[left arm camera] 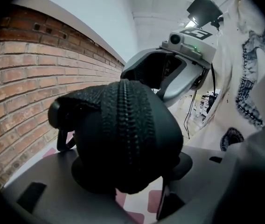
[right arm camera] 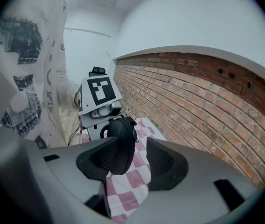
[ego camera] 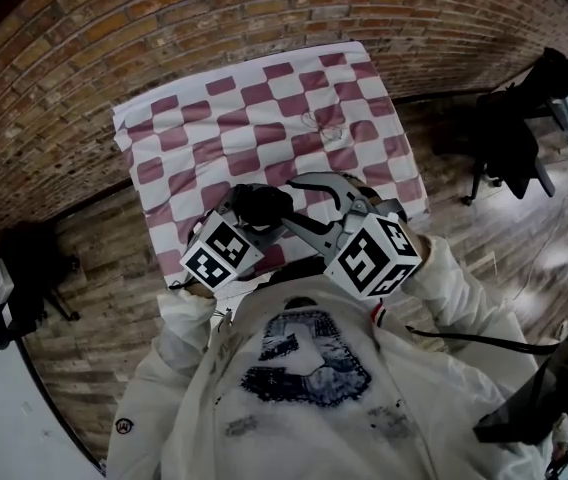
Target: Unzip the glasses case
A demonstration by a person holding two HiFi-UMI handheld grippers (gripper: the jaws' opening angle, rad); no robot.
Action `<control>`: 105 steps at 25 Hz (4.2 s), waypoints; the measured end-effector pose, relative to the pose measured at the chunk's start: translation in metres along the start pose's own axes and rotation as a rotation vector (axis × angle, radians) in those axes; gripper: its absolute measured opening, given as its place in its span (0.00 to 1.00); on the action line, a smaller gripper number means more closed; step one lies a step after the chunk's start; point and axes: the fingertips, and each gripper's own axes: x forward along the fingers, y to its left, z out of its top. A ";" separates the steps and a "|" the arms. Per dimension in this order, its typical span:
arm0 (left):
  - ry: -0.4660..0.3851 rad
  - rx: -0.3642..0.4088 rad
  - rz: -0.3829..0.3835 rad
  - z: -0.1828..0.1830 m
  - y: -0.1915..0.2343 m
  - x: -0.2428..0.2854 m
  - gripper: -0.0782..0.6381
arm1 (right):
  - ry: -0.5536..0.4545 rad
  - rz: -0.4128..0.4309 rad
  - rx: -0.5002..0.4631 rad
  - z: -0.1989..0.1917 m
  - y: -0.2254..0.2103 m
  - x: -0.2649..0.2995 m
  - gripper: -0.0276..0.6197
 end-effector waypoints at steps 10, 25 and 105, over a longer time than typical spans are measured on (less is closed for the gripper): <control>0.044 0.063 0.020 0.028 0.004 0.023 0.47 | -0.104 0.244 0.099 0.001 -0.012 -0.012 0.54; 0.021 0.127 0.027 0.065 0.007 0.057 0.47 | -0.179 0.376 0.076 -0.014 -0.038 -0.017 0.58; -0.613 -0.216 -0.106 0.127 -0.015 0.010 0.61 | -0.609 0.532 0.604 0.019 -0.056 -0.055 0.47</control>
